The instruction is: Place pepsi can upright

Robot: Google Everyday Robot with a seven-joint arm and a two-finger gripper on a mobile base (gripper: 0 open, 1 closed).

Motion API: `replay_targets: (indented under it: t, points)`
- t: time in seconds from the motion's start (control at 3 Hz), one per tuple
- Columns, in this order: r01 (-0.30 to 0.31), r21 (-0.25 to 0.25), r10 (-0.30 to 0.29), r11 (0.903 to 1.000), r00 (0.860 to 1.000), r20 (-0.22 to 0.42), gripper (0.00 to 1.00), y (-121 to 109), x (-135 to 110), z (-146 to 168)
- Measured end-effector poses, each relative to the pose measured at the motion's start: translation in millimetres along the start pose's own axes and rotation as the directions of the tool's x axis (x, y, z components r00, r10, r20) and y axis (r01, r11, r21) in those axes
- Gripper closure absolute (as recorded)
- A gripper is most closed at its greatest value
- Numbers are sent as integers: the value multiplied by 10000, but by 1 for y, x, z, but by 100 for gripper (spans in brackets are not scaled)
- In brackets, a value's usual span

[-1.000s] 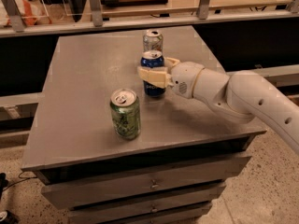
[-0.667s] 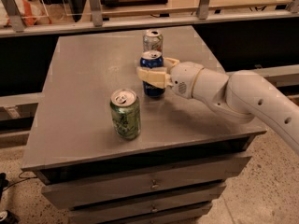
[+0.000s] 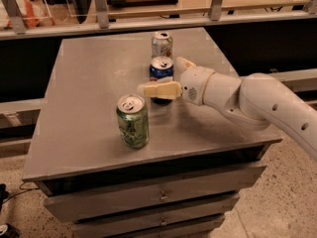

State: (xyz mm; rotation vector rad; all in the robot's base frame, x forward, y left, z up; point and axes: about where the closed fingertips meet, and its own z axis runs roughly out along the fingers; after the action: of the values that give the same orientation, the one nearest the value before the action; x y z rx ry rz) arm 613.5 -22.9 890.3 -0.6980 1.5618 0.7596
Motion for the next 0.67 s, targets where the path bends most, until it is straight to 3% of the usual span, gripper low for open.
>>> replay_targets:
  t: [0.33,0.67]
  points:
    - [140,177,-137,9997,9997,-191,0,-2,-3,-5]
    - [422,382,-391,9984,9962,-772,0,-6,-12,-8]
